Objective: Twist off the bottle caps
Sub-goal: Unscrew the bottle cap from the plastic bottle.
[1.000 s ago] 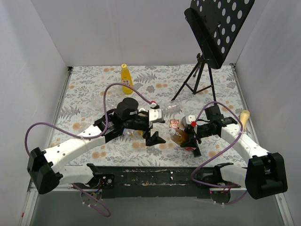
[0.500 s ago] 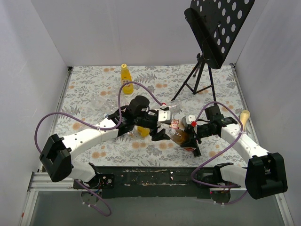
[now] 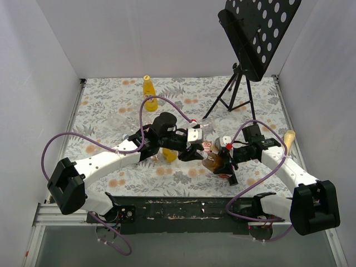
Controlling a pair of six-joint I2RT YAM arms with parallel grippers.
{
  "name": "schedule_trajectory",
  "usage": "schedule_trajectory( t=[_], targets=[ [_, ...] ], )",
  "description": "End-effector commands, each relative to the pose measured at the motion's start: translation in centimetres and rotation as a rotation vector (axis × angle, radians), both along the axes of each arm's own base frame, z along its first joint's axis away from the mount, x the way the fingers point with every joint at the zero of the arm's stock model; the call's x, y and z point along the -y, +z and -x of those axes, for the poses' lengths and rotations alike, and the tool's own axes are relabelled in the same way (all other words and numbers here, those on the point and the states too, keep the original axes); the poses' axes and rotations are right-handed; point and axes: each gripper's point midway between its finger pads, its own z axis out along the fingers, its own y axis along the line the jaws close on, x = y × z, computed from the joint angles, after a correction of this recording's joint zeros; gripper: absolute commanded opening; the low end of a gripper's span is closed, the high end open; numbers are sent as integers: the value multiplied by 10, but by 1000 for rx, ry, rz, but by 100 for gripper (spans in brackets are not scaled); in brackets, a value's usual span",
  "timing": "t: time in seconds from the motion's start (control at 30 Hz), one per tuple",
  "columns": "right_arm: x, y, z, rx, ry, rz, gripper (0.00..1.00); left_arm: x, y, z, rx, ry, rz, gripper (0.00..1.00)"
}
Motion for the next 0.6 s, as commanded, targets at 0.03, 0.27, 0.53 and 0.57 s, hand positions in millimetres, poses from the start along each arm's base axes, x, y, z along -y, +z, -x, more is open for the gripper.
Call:
schedule_trajectory(
  t=[0.03,0.27,0.53,0.57],
  targets=[
    [-1,3,3,-5,14,-12,1,6,15,3,-2,-19,35,38],
    [-1,2,3,-7,14,-11,1,10,14,-1,-118,45,6,27],
    [-2,3,3,-4,15,-12,1,17,19,-9,-453,269,-25,24],
    [-1,3,3,-5,14,-12,1,17,19,-10,-496,293,-29,24]
  ],
)
